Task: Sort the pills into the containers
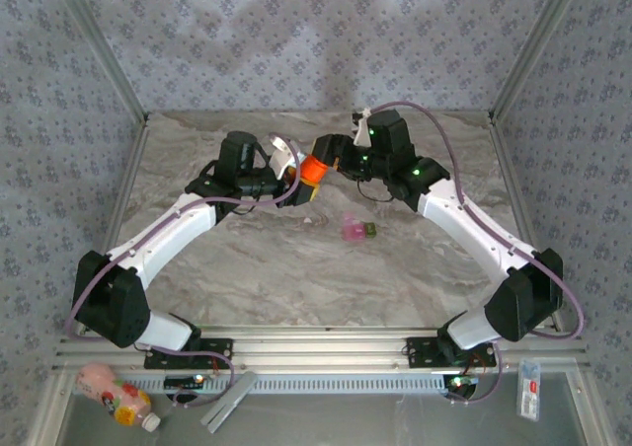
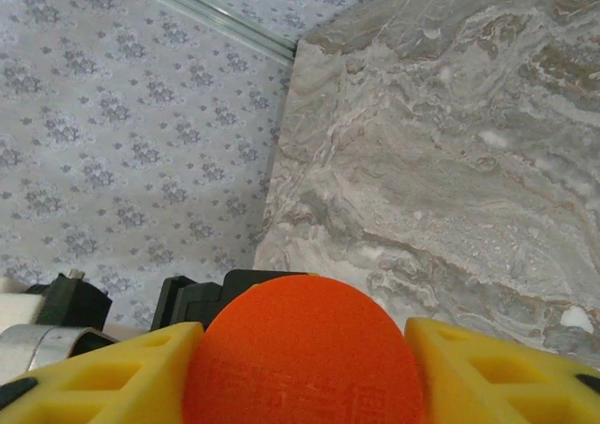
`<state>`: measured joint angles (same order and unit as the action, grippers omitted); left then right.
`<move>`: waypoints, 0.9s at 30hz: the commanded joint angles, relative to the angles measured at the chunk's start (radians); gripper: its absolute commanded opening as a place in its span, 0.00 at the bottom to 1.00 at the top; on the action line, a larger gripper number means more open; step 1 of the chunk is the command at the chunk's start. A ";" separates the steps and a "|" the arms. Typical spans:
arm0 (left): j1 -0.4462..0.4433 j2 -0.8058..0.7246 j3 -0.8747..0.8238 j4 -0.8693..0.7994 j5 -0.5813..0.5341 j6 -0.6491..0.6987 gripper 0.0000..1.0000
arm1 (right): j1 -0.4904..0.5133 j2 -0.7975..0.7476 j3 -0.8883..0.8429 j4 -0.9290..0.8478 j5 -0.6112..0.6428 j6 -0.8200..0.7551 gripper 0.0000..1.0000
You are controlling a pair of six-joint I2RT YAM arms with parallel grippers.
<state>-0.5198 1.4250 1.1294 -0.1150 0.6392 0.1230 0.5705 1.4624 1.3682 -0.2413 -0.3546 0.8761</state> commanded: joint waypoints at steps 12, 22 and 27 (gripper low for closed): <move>-0.005 -0.028 0.017 0.011 0.033 0.019 0.00 | -0.100 -0.008 -0.133 0.412 -0.386 -0.489 0.45; -0.006 -0.036 0.010 0.013 0.030 0.018 0.00 | -0.131 0.024 -0.167 0.579 -0.458 -0.335 0.40; -0.006 -0.036 0.009 0.014 0.026 0.020 0.00 | -0.136 0.017 -0.200 0.566 -0.459 -0.333 0.40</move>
<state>-0.5182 1.4124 1.1294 -0.0872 0.6353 0.1314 0.4404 1.4887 1.1820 0.2577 -0.7998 0.5423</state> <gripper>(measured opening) 0.518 0.483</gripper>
